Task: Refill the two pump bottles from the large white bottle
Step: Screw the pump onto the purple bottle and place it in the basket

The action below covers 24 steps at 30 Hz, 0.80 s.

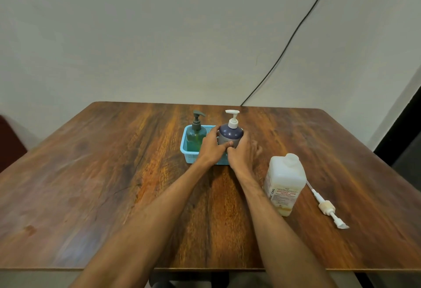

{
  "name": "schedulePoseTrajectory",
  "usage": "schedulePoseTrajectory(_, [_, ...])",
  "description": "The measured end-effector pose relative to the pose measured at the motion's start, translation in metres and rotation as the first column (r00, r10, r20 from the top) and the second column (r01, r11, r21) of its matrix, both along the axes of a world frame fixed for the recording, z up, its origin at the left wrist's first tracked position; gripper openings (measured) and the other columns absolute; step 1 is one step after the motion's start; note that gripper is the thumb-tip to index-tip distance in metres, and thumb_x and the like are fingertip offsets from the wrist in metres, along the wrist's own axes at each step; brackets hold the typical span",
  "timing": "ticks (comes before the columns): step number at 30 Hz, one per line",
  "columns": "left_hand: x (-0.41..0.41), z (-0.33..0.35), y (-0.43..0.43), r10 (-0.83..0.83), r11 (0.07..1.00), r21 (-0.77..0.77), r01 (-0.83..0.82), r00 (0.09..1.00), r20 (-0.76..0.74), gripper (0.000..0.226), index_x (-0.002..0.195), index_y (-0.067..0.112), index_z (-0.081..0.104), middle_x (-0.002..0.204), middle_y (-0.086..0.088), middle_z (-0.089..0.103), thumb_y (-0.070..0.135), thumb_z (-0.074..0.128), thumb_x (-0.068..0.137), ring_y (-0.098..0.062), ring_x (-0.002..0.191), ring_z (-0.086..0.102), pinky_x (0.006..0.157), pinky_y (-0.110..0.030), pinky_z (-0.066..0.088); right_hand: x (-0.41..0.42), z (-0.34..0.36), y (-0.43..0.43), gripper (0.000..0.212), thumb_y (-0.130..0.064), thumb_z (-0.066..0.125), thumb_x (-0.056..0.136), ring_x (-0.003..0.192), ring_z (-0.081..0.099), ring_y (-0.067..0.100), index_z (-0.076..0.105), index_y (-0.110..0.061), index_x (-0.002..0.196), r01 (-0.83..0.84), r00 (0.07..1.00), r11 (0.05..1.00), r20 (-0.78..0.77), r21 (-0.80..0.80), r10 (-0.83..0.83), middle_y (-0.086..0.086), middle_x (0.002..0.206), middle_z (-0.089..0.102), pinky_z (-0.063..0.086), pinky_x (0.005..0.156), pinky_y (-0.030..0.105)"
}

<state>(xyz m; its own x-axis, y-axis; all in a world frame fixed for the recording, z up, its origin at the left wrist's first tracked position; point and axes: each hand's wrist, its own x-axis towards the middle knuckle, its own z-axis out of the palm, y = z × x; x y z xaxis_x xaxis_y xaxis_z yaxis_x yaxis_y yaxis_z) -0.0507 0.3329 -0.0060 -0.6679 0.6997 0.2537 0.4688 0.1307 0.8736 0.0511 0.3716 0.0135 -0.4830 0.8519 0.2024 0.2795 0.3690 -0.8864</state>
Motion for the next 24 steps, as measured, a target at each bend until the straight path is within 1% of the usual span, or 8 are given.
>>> schedulePoseTrajectory(5, [-0.003,0.005,0.0,-0.052,0.994,-0.095,0.049,0.998,-0.036,0.06,0.145,0.009,0.04,0.143,-0.01,0.054,0.019,0.069,0.094,-0.024,0.13,0.052,0.104,-0.031,0.04,-0.008,-0.008,0.006,0.061,-0.003,0.059,0.094,0.138,0.043,0.034,0.034,-0.006,0.15,0.025,1.0,1.0,-0.011,-0.012,-0.025,0.019,0.149,0.045,0.034,0.11,0.036])
schedulePoseTrajectory(10, [-0.002,0.008,0.001,-0.076,0.986,-0.15,0.071,0.997,-0.027,0.06,0.147,0.011,0.036,0.146,-0.01,0.052,0.022,0.066,0.096,-0.025,0.132,0.05,0.107,-0.034,0.04,-0.014,-0.018,0.012,0.061,-0.004,0.061,0.093,0.135,0.046,0.034,0.036,-0.008,0.148,0.051,0.999,0.999,-0.016,-0.005,-0.051,0.018,0.145,0.048,0.038,0.109,0.039])
schedulePoseTrajectory(14, [-0.001,0.006,-0.001,-0.041,0.988,-0.154,0.032,0.998,-0.056,0.058,0.142,0.011,0.042,0.141,-0.009,0.056,0.025,0.07,0.093,-0.027,0.128,0.055,0.106,-0.038,0.045,-0.016,-0.02,0.015,0.063,-0.005,0.063,0.091,0.133,0.047,0.033,0.037,-0.01,0.148,0.058,0.998,0.998,-0.003,0.002,-0.058,0.016,0.144,0.049,0.039,0.11,0.042])
schedulePoseTrajectory(17, [0.006,0.006,-0.005,0.023,0.993,-0.113,-0.034,0.995,-0.093,0.055,0.141,0.011,0.045,0.138,-0.01,0.059,0.024,0.069,0.093,-0.028,0.127,0.055,0.102,-0.036,0.045,-0.019,-0.025,0.018,0.062,-0.012,0.065,0.087,0.127,0.053,0.032,0.04,-0.018,0.143,0.09,0.996,0.996,-0.015,0.009,-0.09,0.011,0.137,0.055,0.046,0.106,0.046])
schedulePoseTrajectory(19, [0.012,0.007,-0.011,0.065,0.994,-0.081,-0.074,0.992,-0.109,0.056,0.144,0.009,0.044,0.139,-0.011,0.058,0.022,0.068,0.094,-0.027,0.129,0.052,0.1,-0.034,0.042,-0.018,-0.029,0.02,0.062,-0.016,0.067,0.085,0.125,0.055,0.03,0.041,-0.022,0.141,0.1,0.995,0.995,-0.023,0.018,-0.1,0.007,0.135,0.056,0.048,0.104,0.048])
schedulePoseTrajectory(21, [0.018,0.008,-0.019,0.117,0.992,-0.025,-0.121,0.985,-0.13,0.057,0.146,0.009,0.046,0.137,-0.011,0.06,0.021,0.068,0.095,-0.025,0.127,0.054,0.1,-0.033,0.045,-0.014,-0.03,0.018,0.063,-0.016,0.068,0.084,0.126,0.054,0.028,0.041,-0.024,0.14,0.1,0.995,0.994,-0.032,0.034,-0.099,0.006,0.135,0.056,0.048,0.105,0.048])
schedulePoseTrajectory(22, [0.02,0.01,-0.025,0.15,0.989,0.017,-0.149,0.98,-0.133,0.054,0.144,0.009,0.049,0.133,-0.011,0.064,0.02,0.068,0.095,-0.023,0.122,0.059,0.097,-0.028,0.048,-0.012,-0.029,0.015,0.064,-0.016,0.069,0.084,0.127,0.053,0.027,0.041,-0.024,0.141,0.097,0.995,0.994,-0.034,0.04,-0.096,0.005,0.136,0.055,0.048,0.105,0.048])
schedulePoseTrajectory(24, [0.023,0.012,-0.04,0.243,0.967,0.116,-0.228,0.961,-0.13,0.041,0.135,0.008,0.06,0.12,-0.008,0.07,0.017,0.068,0.095,-0.015,0.107,0.066,0.081,-0.01,0.05,-0.007,-0.026,0.008,0.066,-0.011,0.07,0.084,0.131,0.05,0.027,0.042,-0.022,0.142,0.116,0.992,0.992,-0.055,0.044,-0.114,0.006,0.139,0.053,0.046,0.108,0.047])
